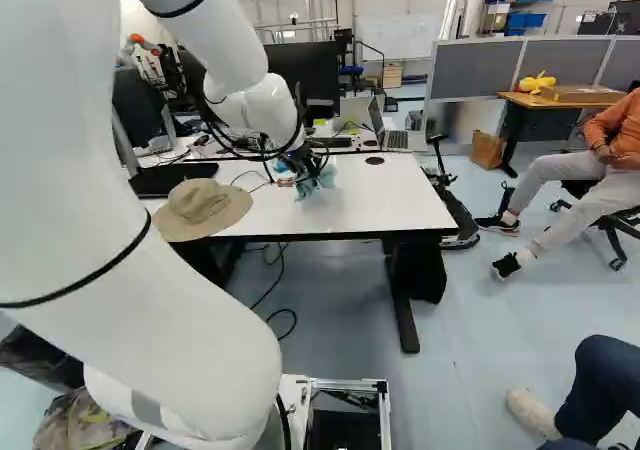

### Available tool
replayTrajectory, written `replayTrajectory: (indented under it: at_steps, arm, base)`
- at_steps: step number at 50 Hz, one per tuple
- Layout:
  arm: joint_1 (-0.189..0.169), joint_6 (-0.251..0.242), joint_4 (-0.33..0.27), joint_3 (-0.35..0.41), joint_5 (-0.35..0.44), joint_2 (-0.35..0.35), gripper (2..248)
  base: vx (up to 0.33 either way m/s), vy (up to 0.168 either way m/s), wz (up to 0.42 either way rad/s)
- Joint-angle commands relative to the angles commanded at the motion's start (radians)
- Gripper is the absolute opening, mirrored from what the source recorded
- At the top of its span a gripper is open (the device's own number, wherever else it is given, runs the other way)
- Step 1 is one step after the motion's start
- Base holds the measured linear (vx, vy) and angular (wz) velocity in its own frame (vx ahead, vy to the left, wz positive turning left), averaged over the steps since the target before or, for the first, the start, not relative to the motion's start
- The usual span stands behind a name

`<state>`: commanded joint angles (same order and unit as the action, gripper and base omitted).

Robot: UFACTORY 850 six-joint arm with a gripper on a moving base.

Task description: Clean the table with the green towel

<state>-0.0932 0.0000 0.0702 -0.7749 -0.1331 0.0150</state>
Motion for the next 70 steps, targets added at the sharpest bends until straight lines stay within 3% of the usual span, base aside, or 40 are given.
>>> replayTrajectory:
  at_steps: [40, 70]
  arm:
    - [0.051, 0.000, 0.000, -0.027, 0.160, -0.126, 51]
    - [0.054, 0.000, 0.000, -0.039, 0.168, -0.188, 51]
  base:
    - [0.000, 0.000, 0.000]
    - [0.000, 0.000, 0.000]
